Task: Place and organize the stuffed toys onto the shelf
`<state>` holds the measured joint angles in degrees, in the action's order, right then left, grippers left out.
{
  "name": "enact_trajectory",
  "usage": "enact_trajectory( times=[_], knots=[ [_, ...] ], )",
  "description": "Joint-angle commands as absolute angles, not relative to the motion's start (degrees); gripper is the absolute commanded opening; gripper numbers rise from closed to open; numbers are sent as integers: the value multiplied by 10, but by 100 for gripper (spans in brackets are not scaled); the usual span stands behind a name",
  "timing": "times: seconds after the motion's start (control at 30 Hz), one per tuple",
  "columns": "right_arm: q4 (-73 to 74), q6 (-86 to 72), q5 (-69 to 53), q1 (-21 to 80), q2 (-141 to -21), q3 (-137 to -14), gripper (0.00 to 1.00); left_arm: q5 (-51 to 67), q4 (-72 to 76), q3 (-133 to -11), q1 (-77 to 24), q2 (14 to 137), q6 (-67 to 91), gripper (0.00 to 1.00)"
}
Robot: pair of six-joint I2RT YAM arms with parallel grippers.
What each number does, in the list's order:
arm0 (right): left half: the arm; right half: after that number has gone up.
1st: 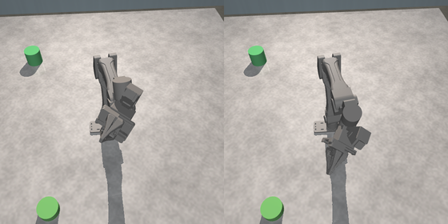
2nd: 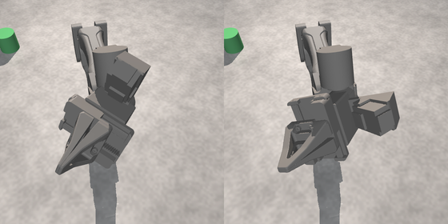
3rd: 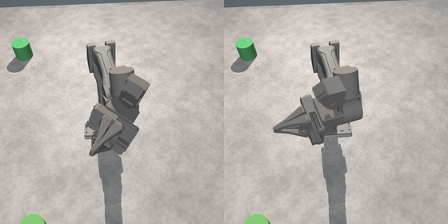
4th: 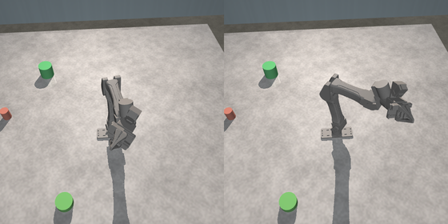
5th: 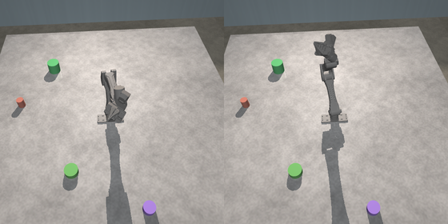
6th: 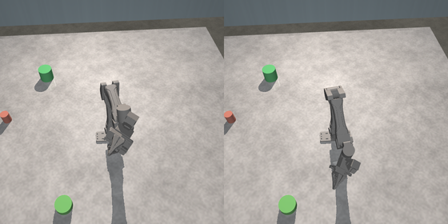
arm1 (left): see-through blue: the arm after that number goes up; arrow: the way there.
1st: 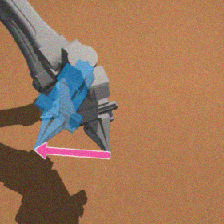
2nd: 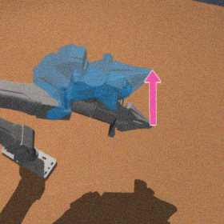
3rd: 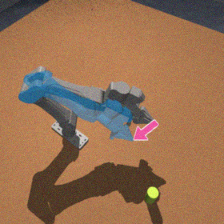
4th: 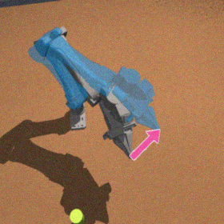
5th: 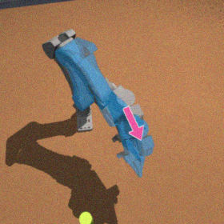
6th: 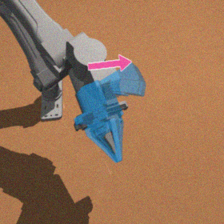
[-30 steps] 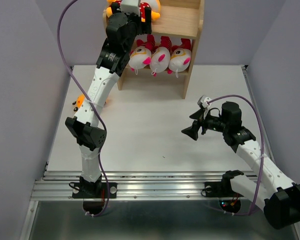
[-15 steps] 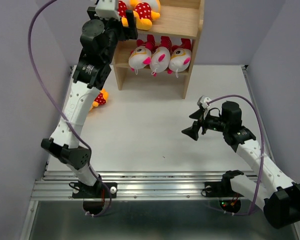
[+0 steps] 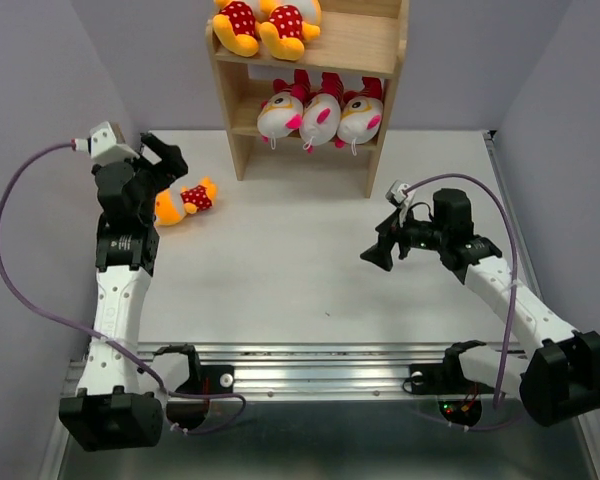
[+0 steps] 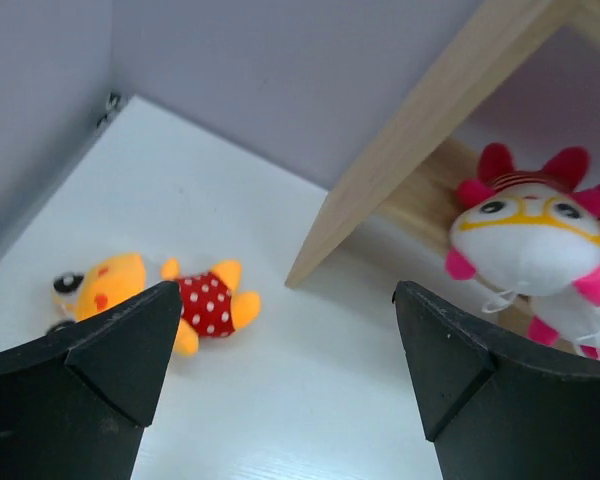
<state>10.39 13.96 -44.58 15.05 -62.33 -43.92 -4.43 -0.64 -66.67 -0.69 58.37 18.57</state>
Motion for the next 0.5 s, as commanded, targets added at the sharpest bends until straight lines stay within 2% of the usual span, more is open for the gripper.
enact_trajectory(
  times=[0.0, 0.07, 0.2, 0.47],
  knots=[
    [133, 153, -455, 148, -656, -482, 100, 31, 12, -499, 58, 569, 332, 99],
    [140, 165, -457, 148, -662, -485, 100, 46, 47, -415, 93, 572, 364, 99],
    [151, 186, -471, 148, -662, -484, 100, 65, 116, -339, 146, 631, 407, 98],
    [156, 190, -476, 148, -657, -472, 100, 62, 253, -344, 178, 758, 475, 97]
  ],
)
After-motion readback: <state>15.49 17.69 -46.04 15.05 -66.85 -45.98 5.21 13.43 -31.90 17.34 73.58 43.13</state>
